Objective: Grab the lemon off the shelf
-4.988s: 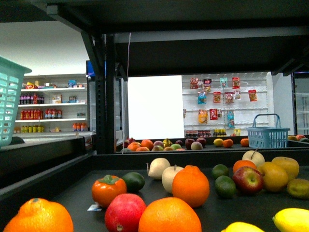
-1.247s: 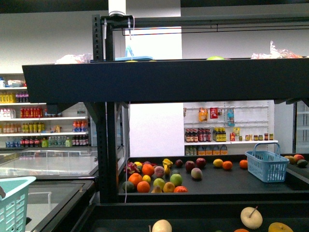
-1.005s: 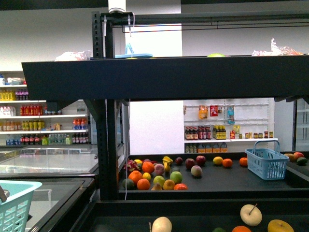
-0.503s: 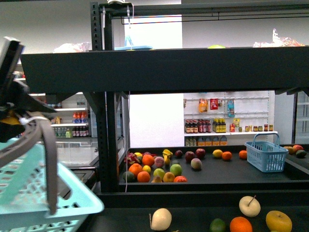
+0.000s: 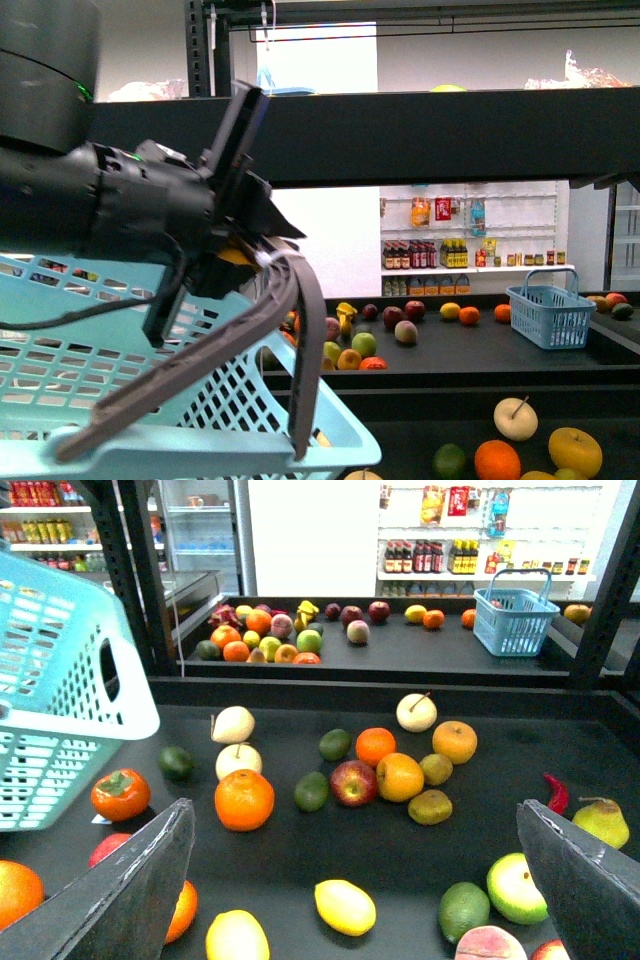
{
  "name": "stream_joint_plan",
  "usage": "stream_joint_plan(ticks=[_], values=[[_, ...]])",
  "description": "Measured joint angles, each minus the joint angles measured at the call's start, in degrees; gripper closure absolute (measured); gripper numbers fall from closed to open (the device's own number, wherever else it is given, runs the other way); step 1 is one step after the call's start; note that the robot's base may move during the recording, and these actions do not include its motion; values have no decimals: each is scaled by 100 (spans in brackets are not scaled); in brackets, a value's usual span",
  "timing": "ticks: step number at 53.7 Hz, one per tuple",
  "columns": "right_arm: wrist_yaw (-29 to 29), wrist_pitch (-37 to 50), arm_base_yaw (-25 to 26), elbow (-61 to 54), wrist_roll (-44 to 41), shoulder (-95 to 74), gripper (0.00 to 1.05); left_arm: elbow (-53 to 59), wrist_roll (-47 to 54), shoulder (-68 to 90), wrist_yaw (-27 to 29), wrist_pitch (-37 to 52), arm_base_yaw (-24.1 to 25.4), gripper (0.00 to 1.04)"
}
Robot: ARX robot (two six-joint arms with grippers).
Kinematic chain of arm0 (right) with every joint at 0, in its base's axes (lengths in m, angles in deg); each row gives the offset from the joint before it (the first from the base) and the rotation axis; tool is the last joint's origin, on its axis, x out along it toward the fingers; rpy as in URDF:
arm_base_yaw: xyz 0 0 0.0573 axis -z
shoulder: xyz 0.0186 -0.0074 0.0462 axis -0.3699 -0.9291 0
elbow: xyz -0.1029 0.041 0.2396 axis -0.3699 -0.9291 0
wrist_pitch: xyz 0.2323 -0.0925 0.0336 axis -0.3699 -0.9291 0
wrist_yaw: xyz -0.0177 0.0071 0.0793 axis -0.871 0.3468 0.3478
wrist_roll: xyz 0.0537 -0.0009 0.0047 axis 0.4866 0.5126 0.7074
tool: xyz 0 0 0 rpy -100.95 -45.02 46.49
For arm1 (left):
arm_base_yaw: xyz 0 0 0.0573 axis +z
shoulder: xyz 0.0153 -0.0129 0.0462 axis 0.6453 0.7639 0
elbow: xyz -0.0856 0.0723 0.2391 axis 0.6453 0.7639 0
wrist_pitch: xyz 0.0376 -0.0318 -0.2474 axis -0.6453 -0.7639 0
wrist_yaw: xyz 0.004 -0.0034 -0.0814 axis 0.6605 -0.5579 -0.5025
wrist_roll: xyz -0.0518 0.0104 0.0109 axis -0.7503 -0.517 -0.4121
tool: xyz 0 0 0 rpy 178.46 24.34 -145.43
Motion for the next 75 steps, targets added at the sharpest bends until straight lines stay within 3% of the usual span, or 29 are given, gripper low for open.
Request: stream_joint_plan(ticks=[15, 34, 41, 46, 53, 60, 67, 75], values=[[0, 0, 0, 0, 0, 0, 8, -627, 7, 758, -48, 13, -527, 97], [0, 0, 0, 0, 0, 0, 8, -852, 35, 1071, -44, 20, -715, 97], [-1283, -986, -295, 363, 35, -745, 8, -852, 37, 1088, -68, 44, -778, 97], [-984, -896, 131, 551, 105, -1609, 8, -852, 59, 1088, -85, 68, -800, 97], [271, -177, 1217, 1156, 142, -3377, 8, -852, 66, 1088, -87, 68, -800, 97], [1145, 879, 1941, 1845, -109, -5442, 8, -852, 87, 1088, -83, 68, -800, 97], [1628, 1447, 2205, 2743, -426, -7578, 8, -852, 85, 1088, -39, 68, -793, 97], [1939, 1613, 2142, 3665, -951, -9809, 8, -852, 94, 1091, -66, 72, -798, 97]])
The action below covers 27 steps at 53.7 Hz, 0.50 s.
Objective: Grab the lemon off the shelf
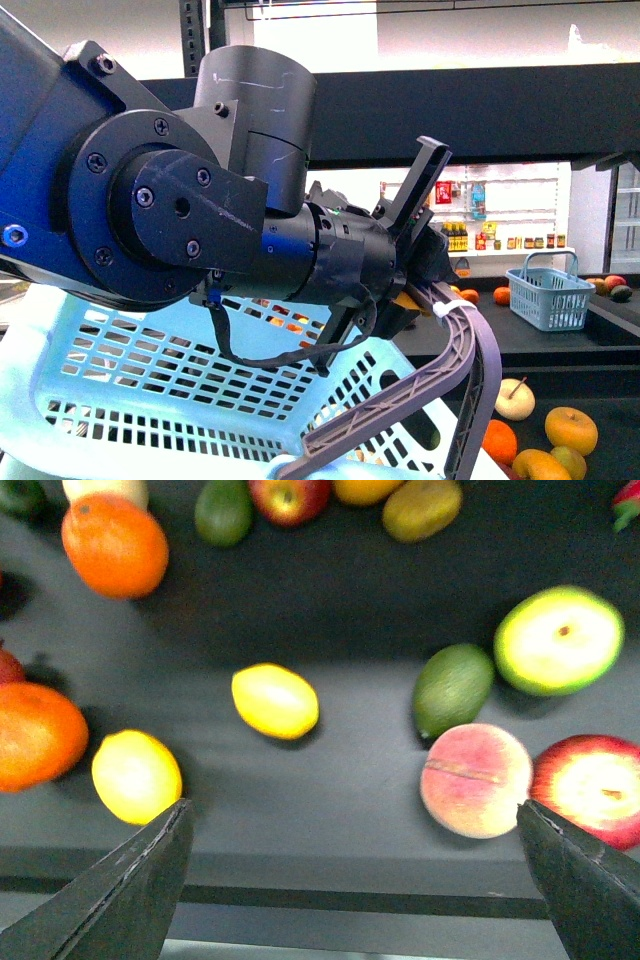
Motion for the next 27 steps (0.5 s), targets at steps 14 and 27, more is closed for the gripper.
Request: stream_joint_plan(ticks=[14, 27], values=[[-15, -118, -496, 1327, -581, -1996, 8, 0, -7, 0, -7, 0, 0, 97], [-50, 269, -1213, 2109, -1047, -3178, 8, 0, -7, 0, 7, 0, 0, 97]])
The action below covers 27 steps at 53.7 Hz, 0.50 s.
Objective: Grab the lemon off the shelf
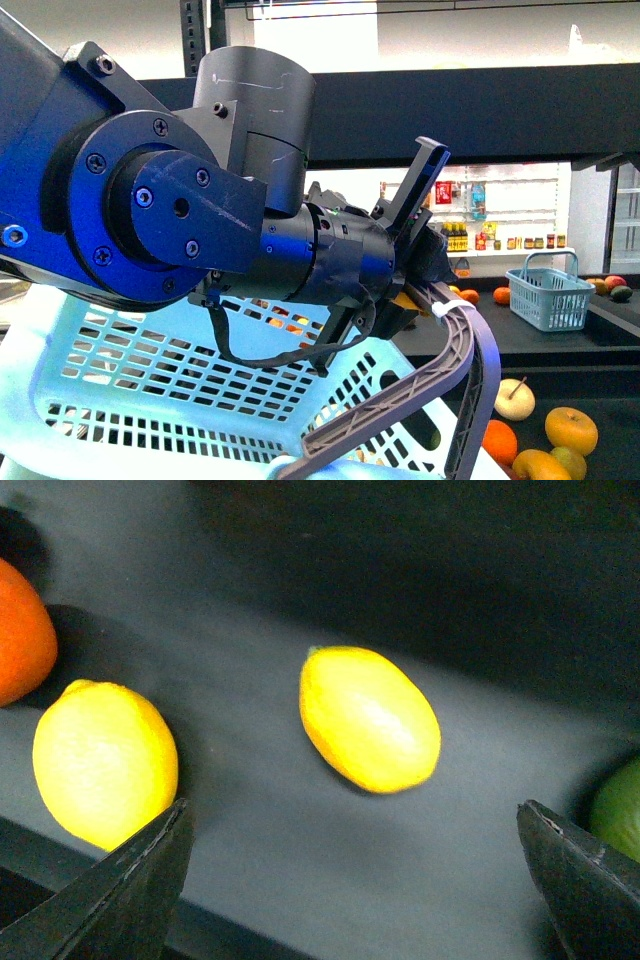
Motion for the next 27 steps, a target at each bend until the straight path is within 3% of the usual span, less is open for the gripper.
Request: stream_joint_plan(ticks=[9, 27], values=[[-214, 201, -291, 535, -538, -708, 8, 0, 2, 0, -9, 0, 0, 97], [-315, 284, -367, 1384, -1392, -1659, 8, 0, 2, 0, -4, 0, 0, 97]])
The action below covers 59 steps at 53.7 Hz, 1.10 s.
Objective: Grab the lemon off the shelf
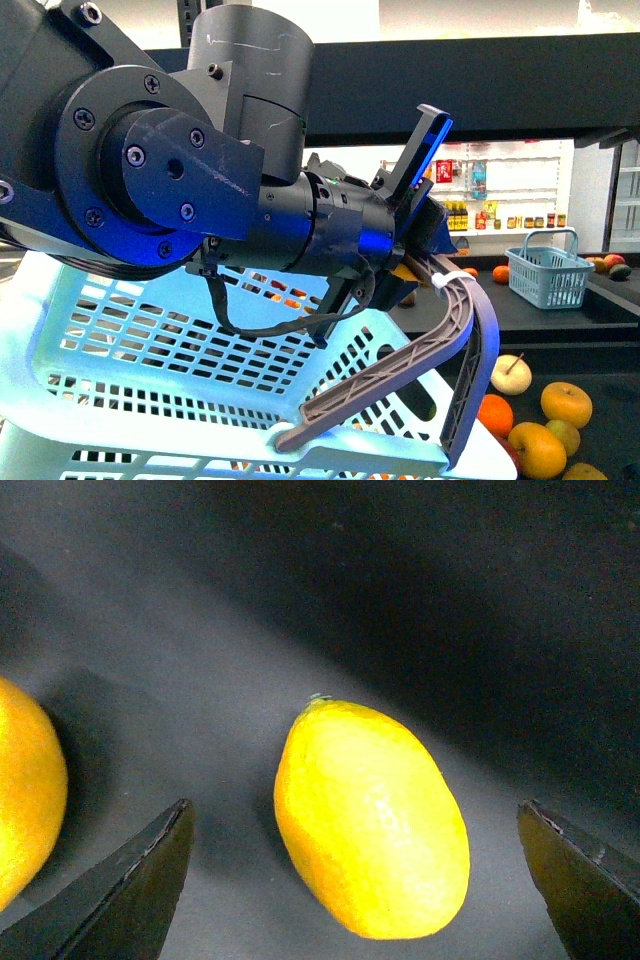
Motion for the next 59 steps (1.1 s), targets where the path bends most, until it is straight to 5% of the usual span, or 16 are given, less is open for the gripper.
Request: stream_joint_plan(ticks=[32, 47, 59], values=[[-92, -96, -66, 463, -278, -629, 8, 0, -2, 0, 0, 0, 0, 97], [-155, -7, -52, 490, -157, -654, 45, 0, -2, 0, -2, 0, 0, 97], [-173, 302, 133, 144, 68, -184, 49, 0, -2, 0, 0, 0, 0, 97]])
